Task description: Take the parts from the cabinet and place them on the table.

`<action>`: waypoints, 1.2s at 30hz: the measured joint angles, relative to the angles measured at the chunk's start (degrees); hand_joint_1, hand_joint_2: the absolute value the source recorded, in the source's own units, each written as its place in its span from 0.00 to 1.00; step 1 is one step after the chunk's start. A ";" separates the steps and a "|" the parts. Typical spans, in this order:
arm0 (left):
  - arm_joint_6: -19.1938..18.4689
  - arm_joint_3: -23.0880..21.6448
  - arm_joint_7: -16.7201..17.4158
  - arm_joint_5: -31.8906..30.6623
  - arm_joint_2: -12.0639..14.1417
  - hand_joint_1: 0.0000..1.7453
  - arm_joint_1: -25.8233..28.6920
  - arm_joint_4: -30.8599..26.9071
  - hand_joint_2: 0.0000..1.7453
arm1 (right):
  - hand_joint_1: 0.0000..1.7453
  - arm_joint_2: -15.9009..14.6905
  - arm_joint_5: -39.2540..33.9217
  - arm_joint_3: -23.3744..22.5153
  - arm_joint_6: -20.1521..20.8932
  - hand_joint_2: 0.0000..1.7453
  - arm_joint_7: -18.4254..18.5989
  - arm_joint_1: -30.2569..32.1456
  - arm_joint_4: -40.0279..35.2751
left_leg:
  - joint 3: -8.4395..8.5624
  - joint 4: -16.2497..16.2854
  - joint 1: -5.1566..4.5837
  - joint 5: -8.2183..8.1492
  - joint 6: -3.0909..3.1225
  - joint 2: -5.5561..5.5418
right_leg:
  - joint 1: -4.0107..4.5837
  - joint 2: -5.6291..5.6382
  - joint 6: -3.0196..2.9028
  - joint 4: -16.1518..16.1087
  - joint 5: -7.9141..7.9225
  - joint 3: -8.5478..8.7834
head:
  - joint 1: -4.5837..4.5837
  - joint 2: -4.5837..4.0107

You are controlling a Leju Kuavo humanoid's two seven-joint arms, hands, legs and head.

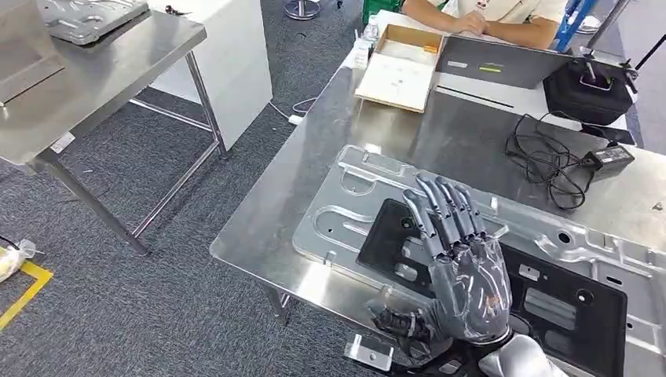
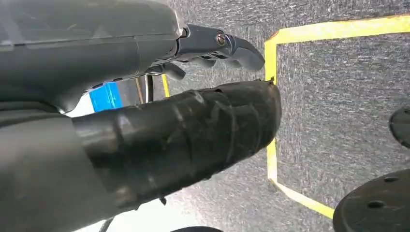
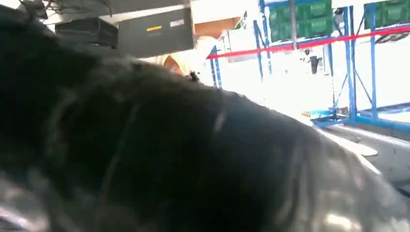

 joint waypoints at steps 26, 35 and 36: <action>0.68 3.69 -5.77 -7.02 -0.15 0.00 -1.99 1.64 0.00 | 0.00 -2.19 0.00 -2.49 -4.20 1.00 -10.23 9.29 -2.38 | -6.80 14.63 1.38 -6.26 -2.91 0.15 | 0.03 -3.41 -2.37 -1.38 1.04 0.27 | -0.22 0.00; 0.52 4.92 -3.82 -4.76 -0.15 0.00 -2.55 2.03 0.00 | 0.00 -0.13 0.00 -2.40 -2.93 1.00 -9.60 9.07 -0.92 | 1.28 -1.62 1.41 0.33 -0.15 1.44 | 0.04 -6.11 0.44 -0.50 -0.76 1.54 | -0.17 0.00; 0.52 4.94 -3.76 -4.74 -0.17 0.00 -2.62 2.03 0.00 | 0.00 -0.11 0.00 -2.38 -2.91 1.00 -9.60 8.97 -0.77 | 1.33 -1.81 1.41 0.51 0.11 0.94 | -0.07 -3.21 0.65 1.17 -2.24 1.05 | -0.06 0.00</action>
